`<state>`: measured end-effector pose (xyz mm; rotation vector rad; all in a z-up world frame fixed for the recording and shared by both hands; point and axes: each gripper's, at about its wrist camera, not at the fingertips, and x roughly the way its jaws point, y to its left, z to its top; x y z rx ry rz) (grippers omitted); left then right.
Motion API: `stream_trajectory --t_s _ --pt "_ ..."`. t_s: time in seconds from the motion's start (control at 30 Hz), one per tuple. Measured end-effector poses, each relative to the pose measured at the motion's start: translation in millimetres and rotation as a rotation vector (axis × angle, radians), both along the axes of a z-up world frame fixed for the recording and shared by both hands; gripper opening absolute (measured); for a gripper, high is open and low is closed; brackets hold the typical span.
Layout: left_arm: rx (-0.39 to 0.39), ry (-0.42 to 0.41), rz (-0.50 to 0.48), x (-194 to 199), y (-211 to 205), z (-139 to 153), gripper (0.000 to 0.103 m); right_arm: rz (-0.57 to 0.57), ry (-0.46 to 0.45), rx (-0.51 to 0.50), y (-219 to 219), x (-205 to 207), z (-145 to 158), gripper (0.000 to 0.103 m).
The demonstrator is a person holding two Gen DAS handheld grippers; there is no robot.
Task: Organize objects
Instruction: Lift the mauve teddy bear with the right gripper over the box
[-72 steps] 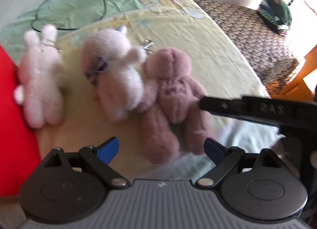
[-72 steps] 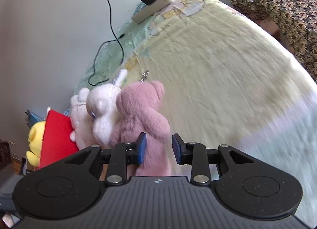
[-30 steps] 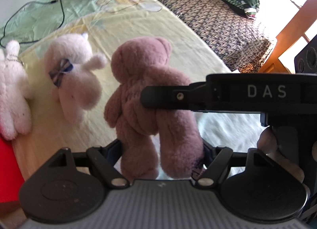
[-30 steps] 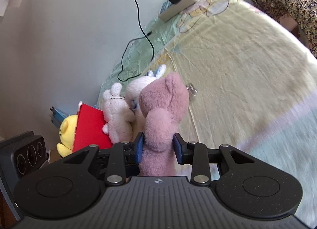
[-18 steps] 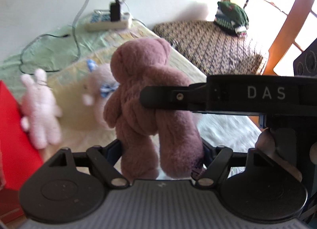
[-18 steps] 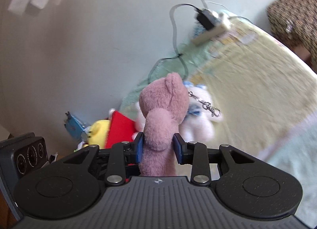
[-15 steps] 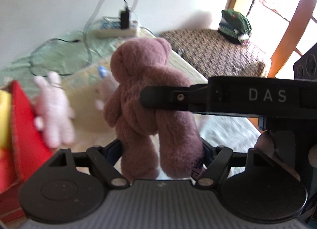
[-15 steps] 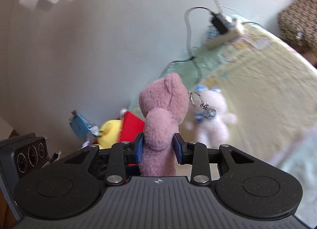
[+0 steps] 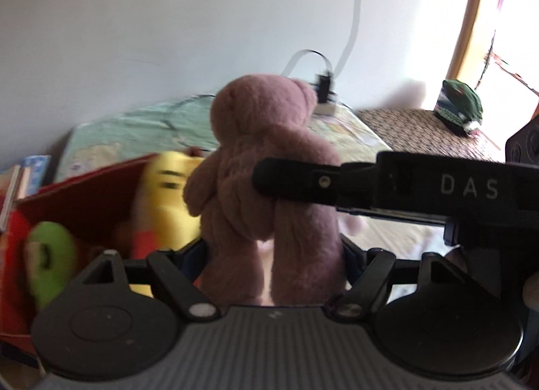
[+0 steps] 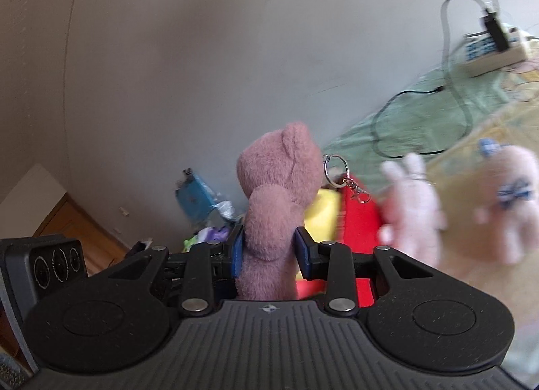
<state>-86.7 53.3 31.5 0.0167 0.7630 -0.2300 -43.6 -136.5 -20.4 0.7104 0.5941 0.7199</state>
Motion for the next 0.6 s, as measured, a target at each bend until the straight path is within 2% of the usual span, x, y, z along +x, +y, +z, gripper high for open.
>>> stream_trajectory --t_s 0.27,0.5,0.6 --pt "0.038 -0.048 0.118 5.8 69.2 13.8 0.076 0.045 0.005 0.022 77.8 20.1 5.5 0.035" --pt "0.101 -0.019 0.154 20.7 106.6 -5.5 0.075 0.042 0.06 0.0 121.6 41.1 -7.3 0.035" --pt "0.094 0.012 0.151 26.2 117.1 -17.7 0.075 0.031 0.065 -0.041 136.2 46.1 -12.2 0.035"
